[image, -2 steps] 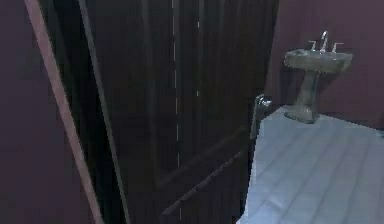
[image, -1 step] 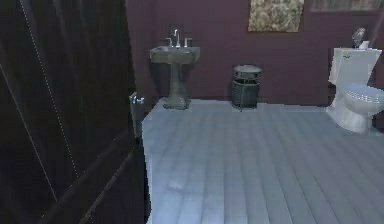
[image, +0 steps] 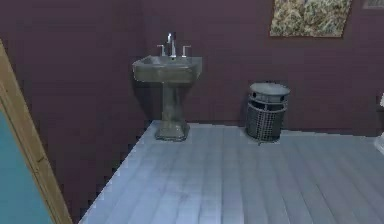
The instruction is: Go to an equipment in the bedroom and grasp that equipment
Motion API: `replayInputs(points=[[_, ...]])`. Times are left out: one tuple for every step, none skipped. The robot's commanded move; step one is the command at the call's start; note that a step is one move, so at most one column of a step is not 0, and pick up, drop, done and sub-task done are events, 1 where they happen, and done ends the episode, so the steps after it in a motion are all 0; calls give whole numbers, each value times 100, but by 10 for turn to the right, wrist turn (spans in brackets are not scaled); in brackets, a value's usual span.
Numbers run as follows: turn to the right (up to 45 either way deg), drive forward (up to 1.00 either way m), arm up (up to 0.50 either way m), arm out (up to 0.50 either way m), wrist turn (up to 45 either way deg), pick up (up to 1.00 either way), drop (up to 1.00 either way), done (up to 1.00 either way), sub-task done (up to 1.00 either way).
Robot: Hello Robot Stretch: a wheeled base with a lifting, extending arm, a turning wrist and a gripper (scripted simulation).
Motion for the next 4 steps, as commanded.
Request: replayInputs(points=[[0,75,0,0,0,0,0,0,0],[-450,0,0,0,0,0,0,0,0],[-450,0,0,0,0,0,0,0,0],[0,55,0,0,0,0,0,0,0]])
